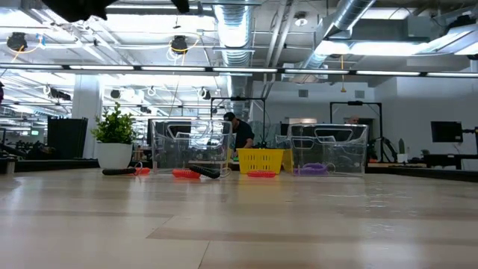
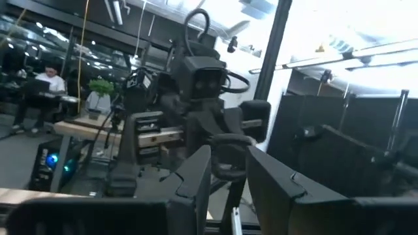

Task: Sort spring keychains
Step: Put the right black spring keychain into the left transparent bin

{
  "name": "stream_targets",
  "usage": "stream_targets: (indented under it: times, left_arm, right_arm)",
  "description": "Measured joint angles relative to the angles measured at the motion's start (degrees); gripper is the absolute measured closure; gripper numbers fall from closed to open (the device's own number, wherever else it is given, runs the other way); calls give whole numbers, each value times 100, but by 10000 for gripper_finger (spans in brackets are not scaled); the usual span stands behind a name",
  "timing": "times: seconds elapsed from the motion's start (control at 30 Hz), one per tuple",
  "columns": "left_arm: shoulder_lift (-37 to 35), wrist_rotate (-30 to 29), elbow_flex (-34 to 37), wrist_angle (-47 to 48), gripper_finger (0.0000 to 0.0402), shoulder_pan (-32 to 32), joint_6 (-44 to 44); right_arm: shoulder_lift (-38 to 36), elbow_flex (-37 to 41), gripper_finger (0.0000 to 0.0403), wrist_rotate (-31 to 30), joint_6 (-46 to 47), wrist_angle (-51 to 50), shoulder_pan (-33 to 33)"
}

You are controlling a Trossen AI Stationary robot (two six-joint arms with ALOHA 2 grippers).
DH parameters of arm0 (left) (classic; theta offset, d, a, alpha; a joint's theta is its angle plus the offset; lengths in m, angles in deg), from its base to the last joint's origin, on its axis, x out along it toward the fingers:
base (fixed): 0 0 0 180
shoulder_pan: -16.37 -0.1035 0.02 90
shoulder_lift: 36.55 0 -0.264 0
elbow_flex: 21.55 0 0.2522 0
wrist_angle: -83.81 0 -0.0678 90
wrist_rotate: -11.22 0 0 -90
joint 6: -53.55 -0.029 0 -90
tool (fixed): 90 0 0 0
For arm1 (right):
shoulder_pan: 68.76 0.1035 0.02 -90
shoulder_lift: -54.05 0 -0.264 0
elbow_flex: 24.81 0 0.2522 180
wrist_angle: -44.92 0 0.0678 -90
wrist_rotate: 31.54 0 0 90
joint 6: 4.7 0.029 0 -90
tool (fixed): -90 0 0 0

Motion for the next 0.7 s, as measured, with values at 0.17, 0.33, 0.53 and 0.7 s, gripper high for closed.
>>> stream_targets:
  times: [0.17,0.33,0.53,0.7]
  left_arm:
    - [384,80,-392,-8,307,-105,780]
    - [836,659,-677,-9,307,-150,1335]
    - [1114,921,-822,-55,307,-150,1642]
    - [1113,924,-822,-48,307,-150,1654]
  right_arm:
    - [0,0,397,280,-109,383,22]
    - [0,0,397,283,-116,413,22]
    - [0,0,397,285,-116,432,49]
    - [0,0,397,372,-116,493,49]
